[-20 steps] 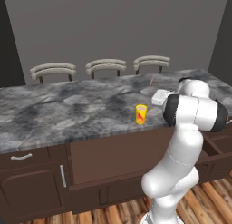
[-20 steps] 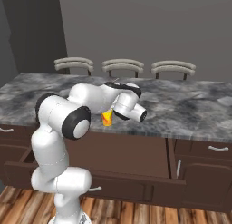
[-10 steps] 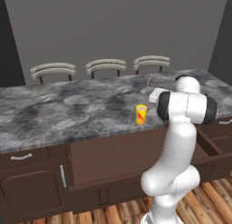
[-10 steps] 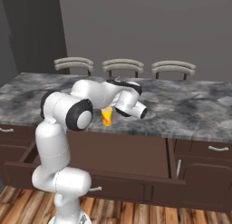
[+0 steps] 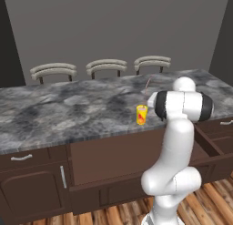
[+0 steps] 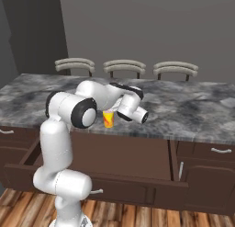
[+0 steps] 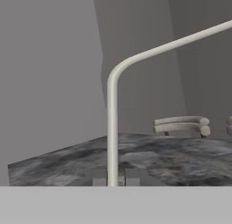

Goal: Pick up the straw from the right drawer and put it inside the smoothie cup.

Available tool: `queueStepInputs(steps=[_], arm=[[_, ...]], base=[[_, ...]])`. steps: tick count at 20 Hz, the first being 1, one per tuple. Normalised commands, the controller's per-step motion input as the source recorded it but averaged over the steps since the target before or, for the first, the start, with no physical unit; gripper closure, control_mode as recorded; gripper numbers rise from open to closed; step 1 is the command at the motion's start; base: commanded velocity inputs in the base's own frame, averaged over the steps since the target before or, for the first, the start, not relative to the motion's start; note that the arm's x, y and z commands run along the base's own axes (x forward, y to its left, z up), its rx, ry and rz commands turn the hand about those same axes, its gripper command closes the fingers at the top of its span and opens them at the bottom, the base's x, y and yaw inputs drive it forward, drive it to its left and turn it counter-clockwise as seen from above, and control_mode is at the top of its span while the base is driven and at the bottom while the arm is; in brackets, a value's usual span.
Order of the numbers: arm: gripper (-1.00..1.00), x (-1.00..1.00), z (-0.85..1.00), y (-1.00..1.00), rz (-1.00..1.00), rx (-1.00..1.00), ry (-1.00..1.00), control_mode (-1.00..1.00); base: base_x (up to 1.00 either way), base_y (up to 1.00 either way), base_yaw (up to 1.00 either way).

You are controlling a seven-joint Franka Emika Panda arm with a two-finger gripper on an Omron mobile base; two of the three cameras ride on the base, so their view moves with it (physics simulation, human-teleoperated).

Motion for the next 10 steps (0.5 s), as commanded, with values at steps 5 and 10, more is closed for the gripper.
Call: queueStepInputs(steps=[5,10], arm=[[1.0,0.24,-0.09,0.05,0.0,0.0,0.0,-1.0],[1.0,0.06,-0.1,0.0,0.0,0.0,0.0,-1.0]], base=[[0.0,0.0,0.0],[0.0,0.0,0.0]])
